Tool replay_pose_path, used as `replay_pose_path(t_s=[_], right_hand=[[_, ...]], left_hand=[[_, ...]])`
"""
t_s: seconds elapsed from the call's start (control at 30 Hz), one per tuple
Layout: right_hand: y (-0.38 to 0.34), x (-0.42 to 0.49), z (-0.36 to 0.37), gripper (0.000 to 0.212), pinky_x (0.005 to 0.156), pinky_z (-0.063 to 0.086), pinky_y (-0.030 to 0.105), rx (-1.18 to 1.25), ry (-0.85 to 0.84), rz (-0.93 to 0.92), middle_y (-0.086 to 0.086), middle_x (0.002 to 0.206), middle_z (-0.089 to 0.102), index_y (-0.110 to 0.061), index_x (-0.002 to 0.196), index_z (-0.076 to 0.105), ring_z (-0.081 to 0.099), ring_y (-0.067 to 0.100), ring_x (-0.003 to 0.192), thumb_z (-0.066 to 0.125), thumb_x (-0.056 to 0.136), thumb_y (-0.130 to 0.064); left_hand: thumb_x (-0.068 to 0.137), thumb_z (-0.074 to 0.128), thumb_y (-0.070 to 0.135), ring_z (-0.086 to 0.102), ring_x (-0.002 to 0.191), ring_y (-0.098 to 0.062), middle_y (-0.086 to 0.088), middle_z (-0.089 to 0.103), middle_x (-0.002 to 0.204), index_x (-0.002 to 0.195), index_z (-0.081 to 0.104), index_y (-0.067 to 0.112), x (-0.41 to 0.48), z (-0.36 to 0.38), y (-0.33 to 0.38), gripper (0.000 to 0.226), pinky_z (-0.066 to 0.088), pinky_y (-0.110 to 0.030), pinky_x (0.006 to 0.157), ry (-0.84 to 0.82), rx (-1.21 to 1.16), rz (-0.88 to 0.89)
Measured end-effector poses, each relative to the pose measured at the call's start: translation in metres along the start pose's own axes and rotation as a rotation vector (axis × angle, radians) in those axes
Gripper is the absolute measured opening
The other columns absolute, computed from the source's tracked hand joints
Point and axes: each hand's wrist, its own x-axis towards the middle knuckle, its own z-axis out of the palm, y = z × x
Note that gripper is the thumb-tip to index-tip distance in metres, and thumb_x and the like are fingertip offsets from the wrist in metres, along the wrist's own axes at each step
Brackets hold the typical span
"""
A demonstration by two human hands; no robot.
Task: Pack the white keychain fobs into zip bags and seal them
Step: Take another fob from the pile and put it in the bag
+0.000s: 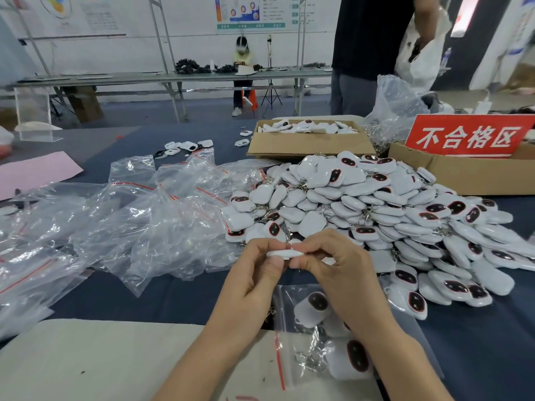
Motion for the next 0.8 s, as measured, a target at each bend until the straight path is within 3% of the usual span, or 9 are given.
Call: replay_pose_path(t_s=[0.07, 0.13, 0.23, 0.33, 0.47, 0.67, 0.8], right_hand=[[0.003, -0.001, 0.002, 0.022, 0.074, 0.046, 0.006, -0.052, -0.012, -0.054, -0.013, 0.089, 0.064, -0.022, 0.085, 0.073, 0.065, -0.005, 0.084, 0.079, 0.079, -0.001], [0.007, -0.002, 0.005, 0.02, 0.076, 0.046, 0.007, -0.127, -0.024, -0.091, -0.014, 0.095, 0.063, -0.019, 0.088, 0.073, 0.064, -0.005, 0.086, 0.08, 0.079, -0.003], [0.011, 0.0, 0.004, 0.024, 0.078, 0.049, 0.01, -0.061, -0.075, 0.052, -0.02, 0.102, 0.062, -0.036, 0.094, 0.071, 0.063, 0.0, 0.093, 0.083, 0.076, -0.025], [0.015, 0.002, 0.002, 0.041, 0.075, 0.054, 0.017, 0.084, -0.147, 0.288, -0.018, 0.102, 0.067, -0.051, 0.106, 0.065, 0.065, 0.0, 0.088, 0.084, 0.074, -0.035], [0.017, 0.003, 0.004, 0.027, 0.082, 0.057, 0.027, 0.102, -0.205, 0.317, -0.012, 0.094, 0.073, -0.038, 0.106, 0.068, 0.069, 0.009, 0.084, 0.079, 0.083, -0.031], [0.018, 0.002, 0.0, 0.02, 0.079, 0.053, 0.014, 0.154, -0.236, 0.322, -0.015, 0.092, 0.076, -0.031, 0.106, 0.07, 0.071, 0.0, 0.088, 0.075, 0.088, -0.022], [0.017, 0.002, 0.002, 0.028, 0.087, 0.055, 0.023, 0.178, -0.225, 0.322, -0.013, 0.101, 0.075, -0.04, 0.111, 0.067, 0.071, 0.005, 0.094, 0.075, 0.087, -0.028]], left_hand=[[0.097, 0.055, 0.052, 0.065, 0.1, -0.035, -0.01, 0.07, 0.101, 0.113, 0.064, 0.035, 0.001, 0.002, 0.0, 0.025, 0.052, -0.056, 0.095, 0.013, 0.035, -0.025], [0.101, 0.056, 0.044, 0.068, 0.096, -0.026, 0.0, 0.073, 0.099, 0.112, 0.064, 0.036, 0.004, 0.004, -0.003, 0.016, 0.053, -0.051, 0.094, 0.036, 0.072, -0.041], [0.102, 0.057, 0.011, 0.066, 0.111, -0.004, 0.017, 0.071, 0.115, 0.121, 0.061, 0.032, 0.006, 0.002, -0.003, 0.029, 0.052, -0.023, 0.095, 0.05, 0.015, -0.061], [0.1, 0.053, -0.004, 0.064, 0.118, -0.006, 0.012, 0.071, 0.123, 0.131, 0.059, 0.026, 0.004, 0.0, -0.001, 0.043, 0.051, -0.022, 0.1, 0.038, -0.026, -0.068], [0.099, 0.06, 0.003, 0.067, 0.113, -0.006, 0.01, 0.074, 0.118, 0.133, 0.062, 0.028, 0.005, -0.001, 0.001, 0.043, 0.052, -0.023, 0.1, 0.076, -0.023, -0.104], [0.1, 0.06, 0.016, 0.071, 0.088, -0.01, 0.008, 0.078, 0.096, 0.119, 0.071, 0.034, 0.007, 0.0, 0.001, 0.028, 0.056, -0.021, 0.081, 0.075, 0.094, -0.086], [0.101, 0.059, 0.019, 0.07, 0.082, -0.006, 0.009, 0.077, 0.088, 0.118, 0.069, 0.043, 0.008, 0.0, -0.002, 0.031, 0.055, -0.02, 0.077, 0.117, 0.113, -0.082]])
